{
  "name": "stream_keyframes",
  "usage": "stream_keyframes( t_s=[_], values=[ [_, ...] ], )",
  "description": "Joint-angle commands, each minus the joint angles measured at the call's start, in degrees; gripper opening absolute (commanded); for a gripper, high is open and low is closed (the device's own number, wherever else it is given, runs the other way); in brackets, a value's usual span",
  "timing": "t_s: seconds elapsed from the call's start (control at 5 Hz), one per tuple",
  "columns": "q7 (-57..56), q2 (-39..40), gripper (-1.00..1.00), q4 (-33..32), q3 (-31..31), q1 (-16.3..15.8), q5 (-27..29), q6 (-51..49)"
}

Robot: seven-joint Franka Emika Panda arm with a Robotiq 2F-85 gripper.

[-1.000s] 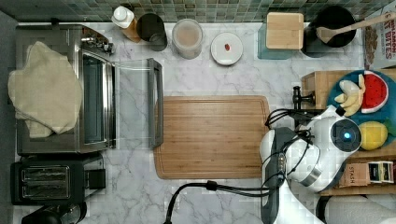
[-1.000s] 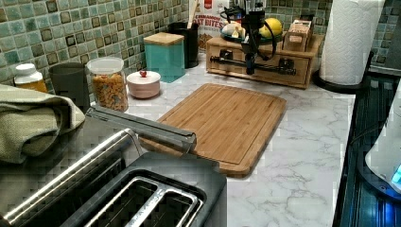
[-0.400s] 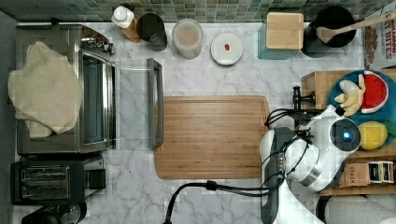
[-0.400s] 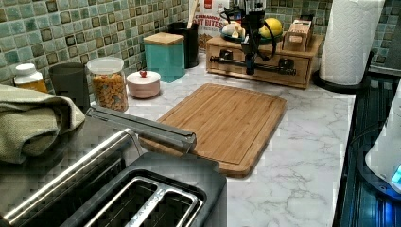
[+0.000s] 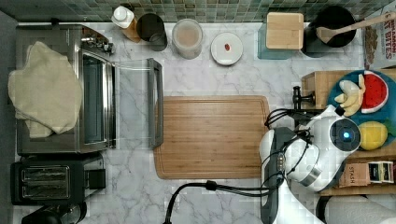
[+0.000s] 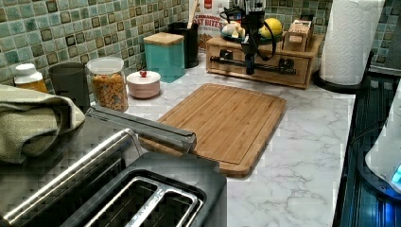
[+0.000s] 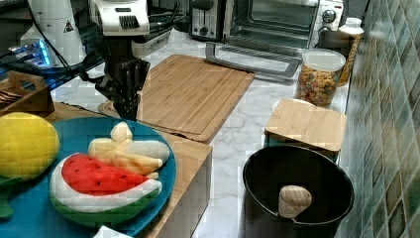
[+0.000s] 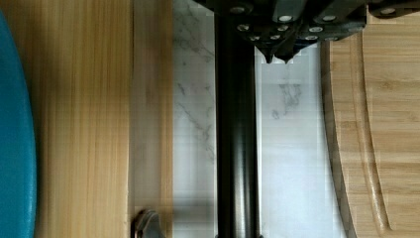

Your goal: Close the drawer.

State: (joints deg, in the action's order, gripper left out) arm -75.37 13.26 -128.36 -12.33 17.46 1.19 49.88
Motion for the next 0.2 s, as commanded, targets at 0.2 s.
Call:
stream_keyframes(
  t_s=[0.2],
  values=[
    [0.59, -1.23, -1.00, 8.43, -6.21, 5.31, -1.36, 3.67]
  ],
)
